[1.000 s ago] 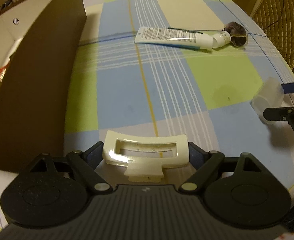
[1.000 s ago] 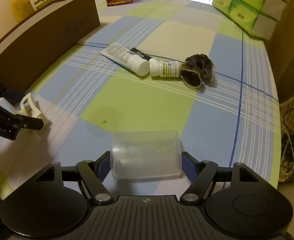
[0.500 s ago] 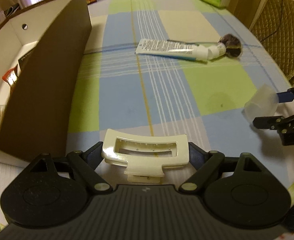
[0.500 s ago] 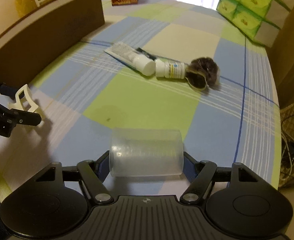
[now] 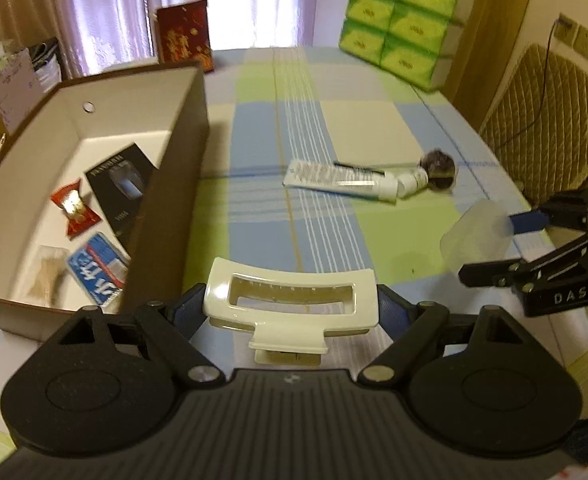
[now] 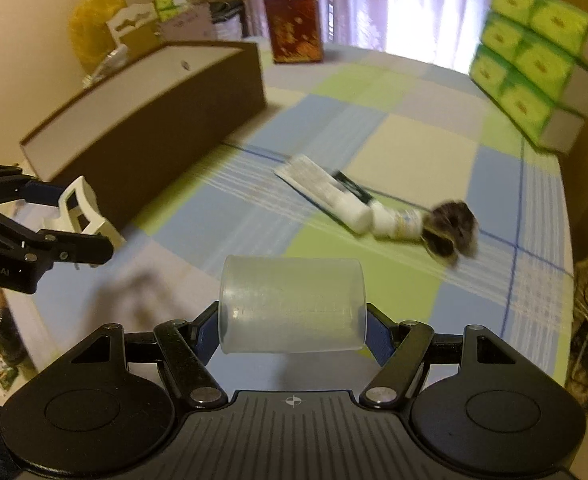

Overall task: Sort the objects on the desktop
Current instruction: 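Carry the hair clip and plastic cup with both tools over the open box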

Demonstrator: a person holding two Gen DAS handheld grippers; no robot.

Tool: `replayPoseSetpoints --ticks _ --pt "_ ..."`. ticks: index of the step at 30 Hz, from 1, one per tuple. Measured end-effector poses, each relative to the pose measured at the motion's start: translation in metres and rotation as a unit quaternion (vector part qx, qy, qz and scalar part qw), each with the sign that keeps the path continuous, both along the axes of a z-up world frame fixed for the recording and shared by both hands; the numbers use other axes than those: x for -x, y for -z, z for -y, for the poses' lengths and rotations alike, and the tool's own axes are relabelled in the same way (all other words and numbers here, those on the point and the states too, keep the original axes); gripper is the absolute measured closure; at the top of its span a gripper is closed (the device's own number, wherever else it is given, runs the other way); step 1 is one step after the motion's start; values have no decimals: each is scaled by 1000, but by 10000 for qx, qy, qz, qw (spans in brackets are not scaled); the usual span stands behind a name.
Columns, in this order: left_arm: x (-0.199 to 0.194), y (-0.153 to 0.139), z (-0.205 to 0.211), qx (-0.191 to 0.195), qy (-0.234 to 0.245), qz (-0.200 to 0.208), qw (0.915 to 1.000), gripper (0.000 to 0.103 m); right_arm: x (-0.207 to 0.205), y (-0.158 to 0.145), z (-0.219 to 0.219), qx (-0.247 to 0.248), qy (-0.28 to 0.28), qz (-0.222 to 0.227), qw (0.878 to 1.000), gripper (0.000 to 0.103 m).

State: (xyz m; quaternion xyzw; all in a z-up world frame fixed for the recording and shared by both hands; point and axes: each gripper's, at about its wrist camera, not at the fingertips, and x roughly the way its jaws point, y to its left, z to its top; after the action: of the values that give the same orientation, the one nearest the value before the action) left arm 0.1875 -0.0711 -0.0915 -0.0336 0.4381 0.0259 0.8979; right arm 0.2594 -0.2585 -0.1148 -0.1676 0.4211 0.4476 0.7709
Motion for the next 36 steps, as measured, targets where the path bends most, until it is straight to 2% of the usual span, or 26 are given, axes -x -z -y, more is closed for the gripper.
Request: replayPoseSetpoints --ticks 10,22,31,36 --pt "22 -34 -42 -43 -351 365 9987 18 22 -26 -43 -317 -467 91 9984 34" --pt "31 -51 -103 -95 -606 561 9965 18 47 -39 -120 -604 -1060 157 9924 34" --pt "8 -55 -162 -255 -742 704 9944 18 45 -38 -198 -699 -1206 392 9895 34" --pt "-20 -48 -195 -210 -781 610 9949 18 32 -31 -237 -628 -1158 515 9900 34"
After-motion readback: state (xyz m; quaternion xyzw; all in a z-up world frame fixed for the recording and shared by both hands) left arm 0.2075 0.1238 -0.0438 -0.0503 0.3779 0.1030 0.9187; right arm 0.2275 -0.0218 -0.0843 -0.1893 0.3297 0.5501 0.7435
